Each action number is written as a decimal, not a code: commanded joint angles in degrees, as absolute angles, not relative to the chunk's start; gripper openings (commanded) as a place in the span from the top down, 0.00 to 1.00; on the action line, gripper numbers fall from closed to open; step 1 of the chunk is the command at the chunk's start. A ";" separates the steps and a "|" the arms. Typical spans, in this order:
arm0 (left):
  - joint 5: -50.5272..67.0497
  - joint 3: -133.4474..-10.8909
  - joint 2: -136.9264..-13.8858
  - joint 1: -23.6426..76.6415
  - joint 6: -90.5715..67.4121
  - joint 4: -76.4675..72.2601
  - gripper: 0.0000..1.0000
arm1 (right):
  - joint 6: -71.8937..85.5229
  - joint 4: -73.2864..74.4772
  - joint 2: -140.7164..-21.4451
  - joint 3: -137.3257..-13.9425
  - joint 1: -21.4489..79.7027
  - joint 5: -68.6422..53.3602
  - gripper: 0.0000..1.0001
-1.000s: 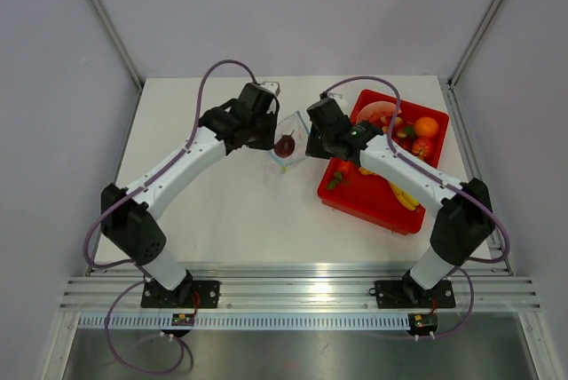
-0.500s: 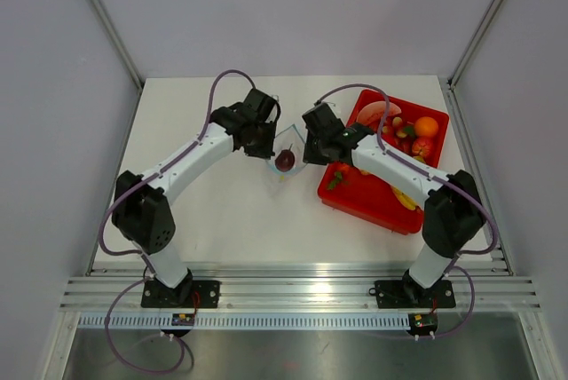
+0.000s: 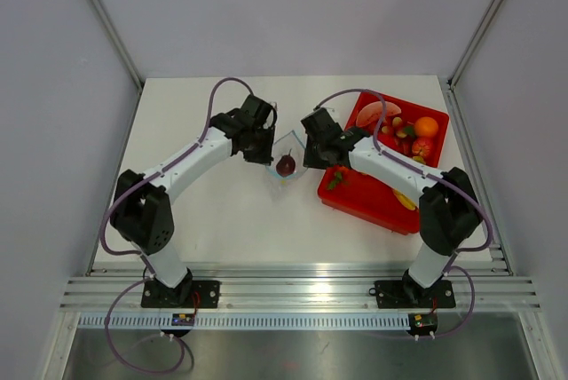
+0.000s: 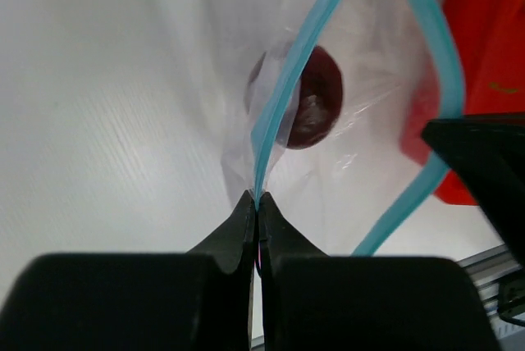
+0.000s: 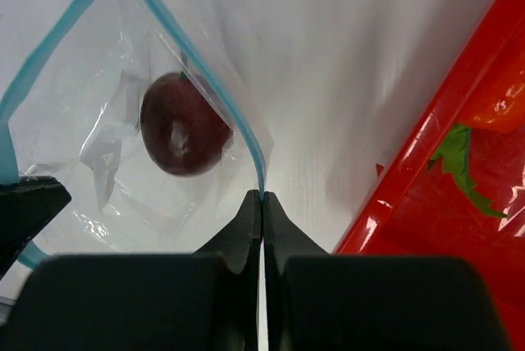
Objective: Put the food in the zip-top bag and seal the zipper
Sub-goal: Adjust the zipper food storage bag at the center of the board, then pick up the fake vegetable from the bin, then place the fake vegetable in the zipper food storage bag.
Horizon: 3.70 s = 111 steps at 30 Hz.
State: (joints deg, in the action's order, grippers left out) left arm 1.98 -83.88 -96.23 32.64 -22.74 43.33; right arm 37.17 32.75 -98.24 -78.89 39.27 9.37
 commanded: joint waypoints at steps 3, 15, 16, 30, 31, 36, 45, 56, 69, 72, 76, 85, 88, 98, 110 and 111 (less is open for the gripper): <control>3.43 -84.54 -92.99 32.43 -23.12 41.13 1.00 | 36.30 33.66 -96.07 -81.20 39.02 11.33 1.00; 4.57 -84.73 -94.83 32.52 -24.96 39.55 1.00 | 33.66 36.91 -88.34 -85.17 36.49 14.06 0.36; 4.57 -84.81 -95.10 32.52 -24.96 39.46 1.00 | 33.49 37.35 -87.55 -84.99 35.95 14.85 0.34; 4.48 -85.60 -95.71 32.52 -25.05 39.29 1.00 | 30.15 37.88 -78.48 -71.81 8.54 9.77 0.04; 4.57 -85.69 -95.71 32.52 -25.05 39.37 1.00 | 29.89 37.36 -79.10 -71.20 7.39 9.32 0.02; 4.57 -85.61 -95.80 32.52 -24.87 39.37 1.00 | 28.66 36.21 -84.89 -71.80 4.66 8.09 0.01; 4.75 -85.52 -95.71 32.52 -24.70 39.64 1.00 | 27.07 33.22 -93.42 -75.32 3.69 5.19 0.01; 4.92 -85.25 -95.71 32.52 -24.43 39.73 1.00 | 25.23 31.29 -102.56 -79.71 3.43 2.90 0.01; 5.98 -85.25 -95.54 32.52 -24.87 39.29 1.00 | 25.31 32.34 -93.61 -76.91 3.43 2.55 0.40; 5.98 -85.08 -95.45 32.52 -24.87 39.29 1.00 | 25.49 32.69 -90.36 -74.98 3.43 1.94 0.41; 6.15 -85.08 -95.36 32.52 -24.79 39.29 1.00 | 25.84 32.78 -85.80 -73.22 3.43 -0.26 0.42; 6.59 -85.25 -95.71 32.52 -24.79 39.11 1.00 | 29.79 33.93 -79.98 -75.84 19.76 -0.44 0.43; 6.77 -85.17 -95.80 32.52 -24.79 39.20 1.00 | 31.99 32.52 -79.89 -77.86 24.60 -1.32 0.43; 7.21 -85.25 -95.45 32.52 -24.78 39.03 1.00 | 34.63 29.27 -89.99 -85.43 35.86 -3.86 0.42; 9.75 -85.78 -94.75 32.52 -24.87 38.24 1.00 | 35.68 29.88 -96.15 -81.83 37.97 -4.92 0.40; 10.02 -85.87 -94.75 32.52 -25.05 38.23 1.00 | 35.68 30.06 -96.33 -81.74 37.97 -4.92 0.40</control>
State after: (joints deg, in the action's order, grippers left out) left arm 7.14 -83.24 -96.20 32.62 -24.47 41.25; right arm 35.27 30.09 -96.29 -81.28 37.10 -4.23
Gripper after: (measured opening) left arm 0.008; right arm 0.782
